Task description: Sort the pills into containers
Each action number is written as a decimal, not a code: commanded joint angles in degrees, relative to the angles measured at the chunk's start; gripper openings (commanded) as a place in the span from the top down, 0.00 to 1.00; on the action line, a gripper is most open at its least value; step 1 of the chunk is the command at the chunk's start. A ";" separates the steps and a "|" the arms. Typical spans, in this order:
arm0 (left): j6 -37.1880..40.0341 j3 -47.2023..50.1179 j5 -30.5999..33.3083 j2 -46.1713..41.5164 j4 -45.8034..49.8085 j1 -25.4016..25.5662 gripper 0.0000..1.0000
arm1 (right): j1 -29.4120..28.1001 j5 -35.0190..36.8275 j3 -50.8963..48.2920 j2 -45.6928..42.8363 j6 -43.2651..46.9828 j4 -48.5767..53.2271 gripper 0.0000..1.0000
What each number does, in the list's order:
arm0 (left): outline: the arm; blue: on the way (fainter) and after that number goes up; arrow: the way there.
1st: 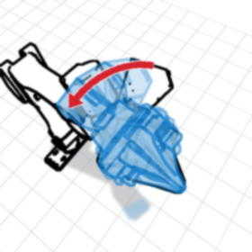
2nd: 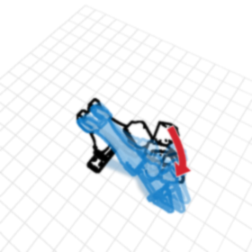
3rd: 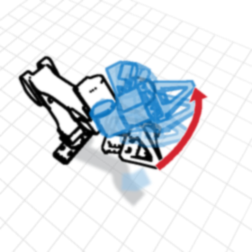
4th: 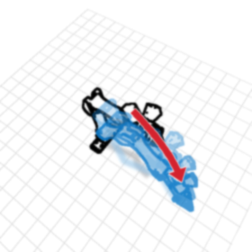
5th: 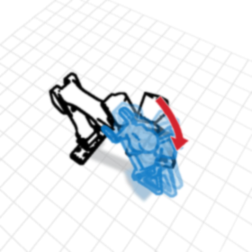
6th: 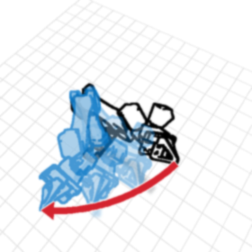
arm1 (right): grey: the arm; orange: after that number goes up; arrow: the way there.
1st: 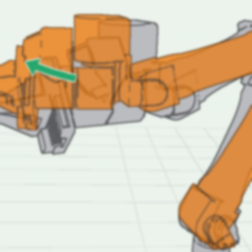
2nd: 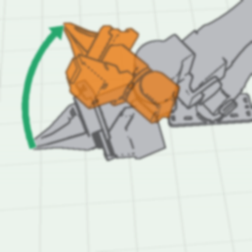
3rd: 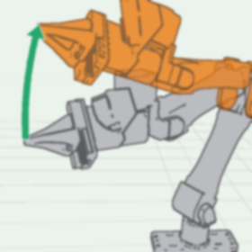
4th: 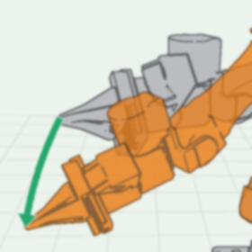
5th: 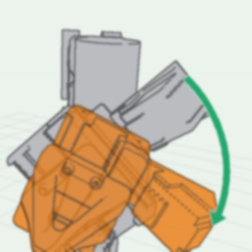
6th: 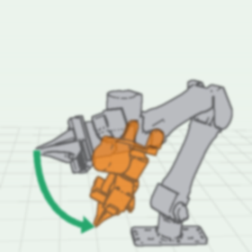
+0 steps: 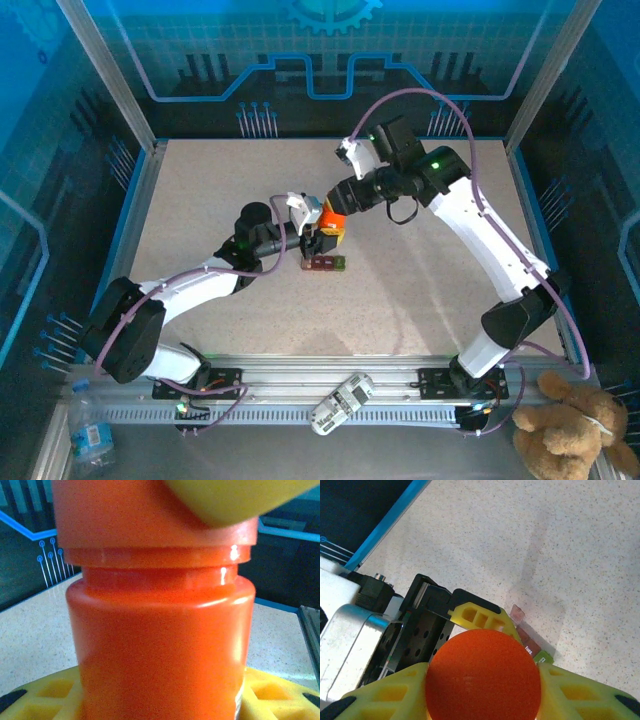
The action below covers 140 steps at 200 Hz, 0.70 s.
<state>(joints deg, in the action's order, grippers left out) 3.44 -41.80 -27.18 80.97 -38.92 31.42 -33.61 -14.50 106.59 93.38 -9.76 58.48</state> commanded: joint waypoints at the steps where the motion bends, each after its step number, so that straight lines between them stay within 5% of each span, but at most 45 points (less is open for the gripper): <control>1: 2.29 -3.18 -0.72 -1.33 -7.23 0.48 1.00 | -2.44 0.26 -3.35 2.52 -4.38 2.87 0.52; 48: 2.52 -3.06 -0.23 -1.43 -7.27 0.48 1.00 | -2.68 0.04 -8.17 0.09 -10.29 -2.51 0.51; 140: 2.38 -1.27 0.00 -1.91 -7.50 0.48 1.00 | -1.94 4.46 1.67 1.52 -4.94 4.17 0.39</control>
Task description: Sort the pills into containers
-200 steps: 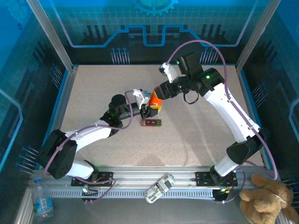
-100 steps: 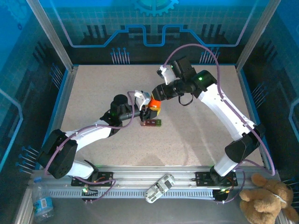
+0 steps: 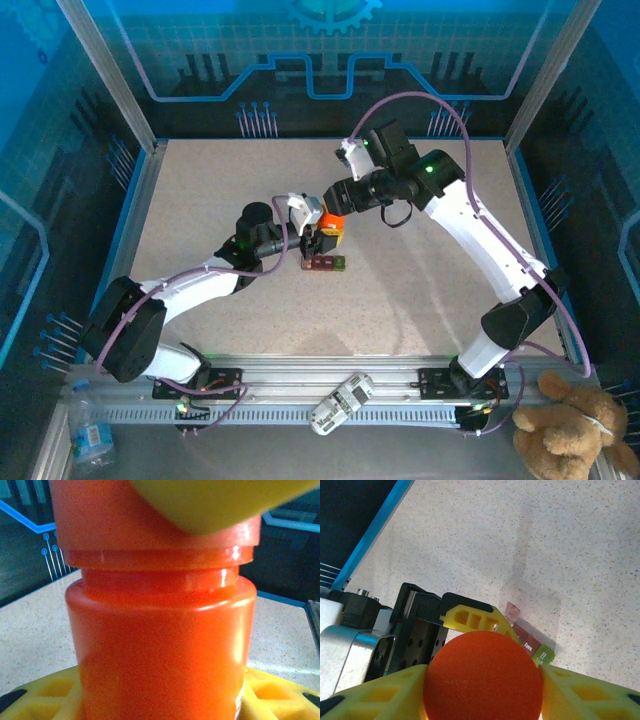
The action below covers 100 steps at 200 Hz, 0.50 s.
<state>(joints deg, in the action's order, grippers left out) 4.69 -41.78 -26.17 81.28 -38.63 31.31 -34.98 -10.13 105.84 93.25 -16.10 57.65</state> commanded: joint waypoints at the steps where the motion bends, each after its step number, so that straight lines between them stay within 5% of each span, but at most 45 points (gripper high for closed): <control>1: 1.12 -1.29 -1.00 -2.19 -7.78 0.59 1.00 | -0.55 0.05 2.56 1.66 1.37 5.01 0.39; 100: -0.38 -0.06 -1.02 -1.12 -9.35 0.59 1.00 | 3.77 -6.71 7.21 -0.91 0.11 3.94 0.17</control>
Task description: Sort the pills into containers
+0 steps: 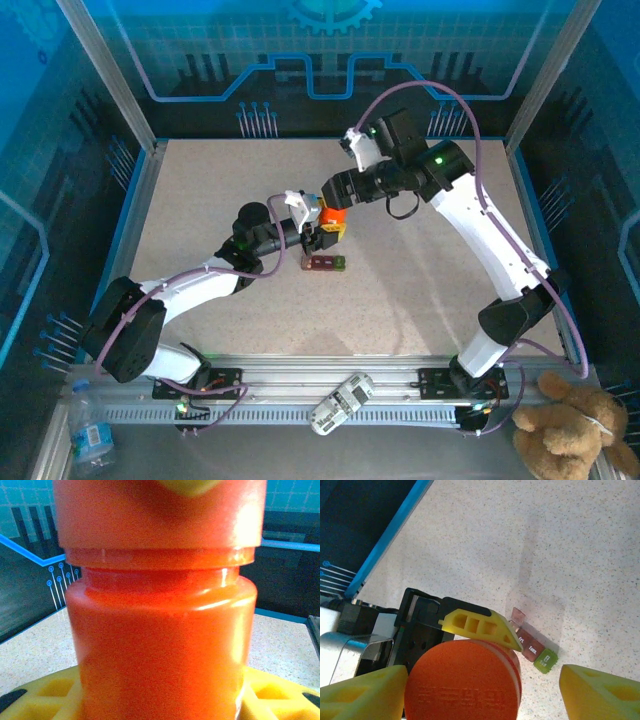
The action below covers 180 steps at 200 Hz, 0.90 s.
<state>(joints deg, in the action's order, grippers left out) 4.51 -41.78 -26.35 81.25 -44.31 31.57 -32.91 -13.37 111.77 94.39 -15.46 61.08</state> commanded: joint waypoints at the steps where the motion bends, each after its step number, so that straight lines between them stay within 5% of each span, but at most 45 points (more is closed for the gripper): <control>1: -0.21 -0.06 -0.83 -1.10 -3.72 0.33 1.00 | 1.74 -3.58 1.23 -2.12 -0.57 0.43 0.17; 76: -1.64 -1.32 -7.57 -0.57 -2.34 -0.08 1.00 | 7.62 -11.55 -0.14 -7.38 8.27 1.81 0.12; 118: -3.54 -3.96 -13.89 0.46 0.44 -0.76 1.00 | 8.13 -14.12 5.99 -3.81 23.79 13.00 0.08; 180: -4.20 -5.21 -16.08 2.05 1.25 -0.76 1.00 | 6.27 -13.53 12.49 1.63 27.86 16.99 0.07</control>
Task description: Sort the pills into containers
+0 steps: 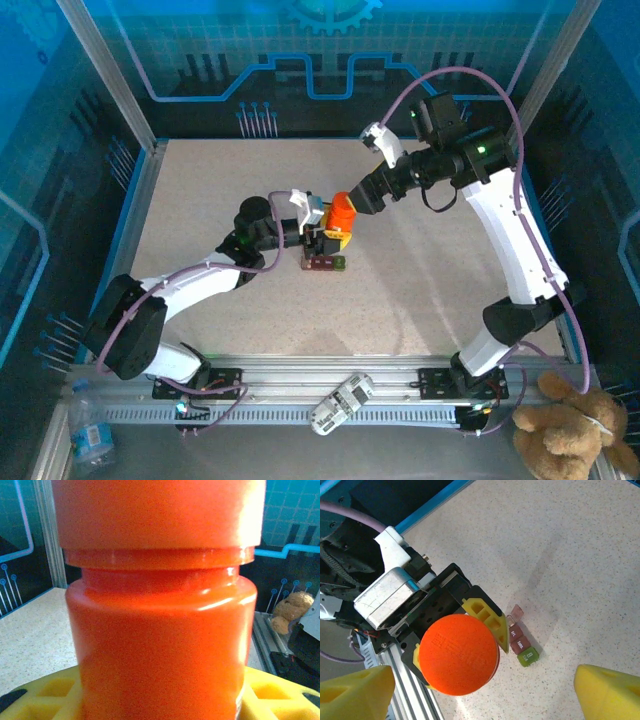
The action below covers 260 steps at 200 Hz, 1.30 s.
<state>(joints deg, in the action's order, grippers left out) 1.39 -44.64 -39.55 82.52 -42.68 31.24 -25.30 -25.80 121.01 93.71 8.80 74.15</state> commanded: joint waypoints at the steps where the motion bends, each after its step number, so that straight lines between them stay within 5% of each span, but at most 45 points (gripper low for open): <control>1: -1.06 -2.41 -2.89 0.79 -0.35 -0.46 1.00 | -1.38 -1.09 3.30 2.42 3.64 3.95 0.07; 70: -1.20 -2.65 -3.16 1.24 -0.32 -0.40 1.00 | -4.97 2.60 4.41 6.13 4.47 5.39 0.11; 260: -1.04 -3.09 -2.02 0.28 -0.83 -0.49 1.00 | -6.08 3.54 -0.39 5.74 2.10 3.85 0.51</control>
<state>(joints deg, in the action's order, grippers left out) -0.03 -44.97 -40.84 83.53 -40.07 31.07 -30.46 -22.96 122.28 99.74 11.97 76.97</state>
